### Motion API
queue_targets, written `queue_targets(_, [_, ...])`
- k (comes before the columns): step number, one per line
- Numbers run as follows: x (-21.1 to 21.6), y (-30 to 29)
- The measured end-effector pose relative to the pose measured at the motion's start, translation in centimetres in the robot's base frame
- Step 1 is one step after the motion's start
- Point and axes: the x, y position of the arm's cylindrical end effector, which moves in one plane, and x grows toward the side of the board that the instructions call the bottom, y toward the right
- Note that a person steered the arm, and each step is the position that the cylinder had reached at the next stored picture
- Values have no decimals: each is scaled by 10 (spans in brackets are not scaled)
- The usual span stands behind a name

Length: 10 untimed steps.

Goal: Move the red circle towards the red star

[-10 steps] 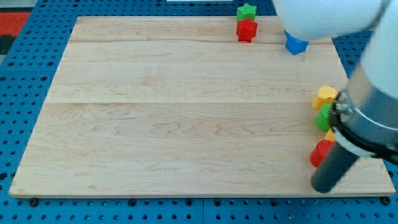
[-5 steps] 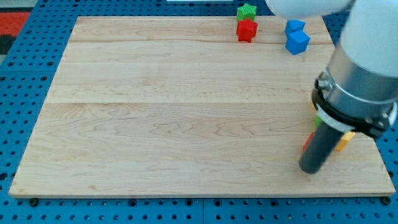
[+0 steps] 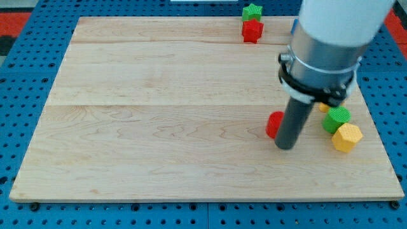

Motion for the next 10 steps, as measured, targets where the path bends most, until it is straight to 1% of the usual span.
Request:
queue_targets(2, [-77,-41])
queue_targets(3, [-109,-37])
queue_targets(4, [-98,-35])
queue_targets(5, [-96,-16])
queue_targets(6, [-100,15])
queue_targets(7, [-122,16])
queue_targets(8, [-155,16])
queue_targets(9, [-173,25])
queue_targets(10, [-173,41])
